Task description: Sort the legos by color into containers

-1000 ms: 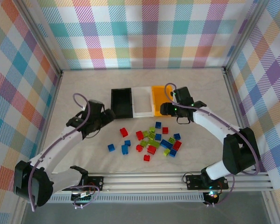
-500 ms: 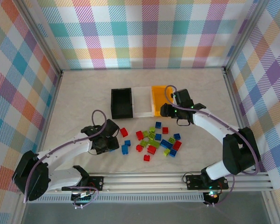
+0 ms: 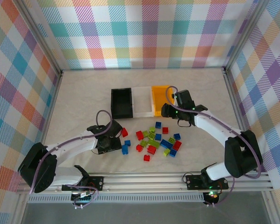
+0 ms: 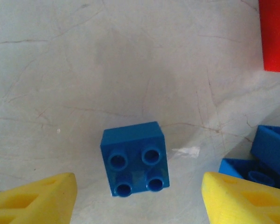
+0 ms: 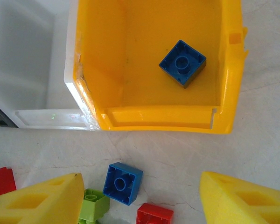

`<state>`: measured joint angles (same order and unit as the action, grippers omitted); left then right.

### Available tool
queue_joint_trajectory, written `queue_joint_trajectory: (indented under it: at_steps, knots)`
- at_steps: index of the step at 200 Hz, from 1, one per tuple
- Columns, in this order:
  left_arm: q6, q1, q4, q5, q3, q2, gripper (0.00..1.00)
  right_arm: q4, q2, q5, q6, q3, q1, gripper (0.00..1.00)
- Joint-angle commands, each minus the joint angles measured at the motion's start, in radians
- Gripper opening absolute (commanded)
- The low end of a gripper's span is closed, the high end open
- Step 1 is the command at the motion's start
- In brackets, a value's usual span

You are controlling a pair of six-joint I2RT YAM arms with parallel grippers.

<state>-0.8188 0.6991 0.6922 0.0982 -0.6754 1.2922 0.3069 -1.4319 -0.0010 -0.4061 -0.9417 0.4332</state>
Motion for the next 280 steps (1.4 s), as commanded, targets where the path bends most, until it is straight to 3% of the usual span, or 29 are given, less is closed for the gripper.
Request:
queue_joint_trajectory:
  at_steps: [1,87,146,186,280]
  knots:
    - [0.013,0.001,-0.022,0.022,-0.021,0.062,0.7,-0.02,0.026,0.007,0.012,0.012,-0.001,0.67]
    - [0.034,-0.026,-0.02,0.03,-0.026,0.076,0.38,-0.017,0.047,0.027,0.007,0.02,-0.002,0.67]
    - [0.085,-0.024,0.023,0.027,-0.173,0.028,0.29,-0.039,0.07,0.064,-0.052,0.052,-0.046,0.67]
    - [0.152,-0.005,-0.037,0.003,-0.466,0.19,0.28,-0.04,0.103,0.079,-0.078,0.082,-0.082,0.67]
    - [0.259,0.037,-0.059,-0.076,-1.329,0.862,0.27,-0.023,0.132,0.078,-0.087,0.122,-0.088,0.67]
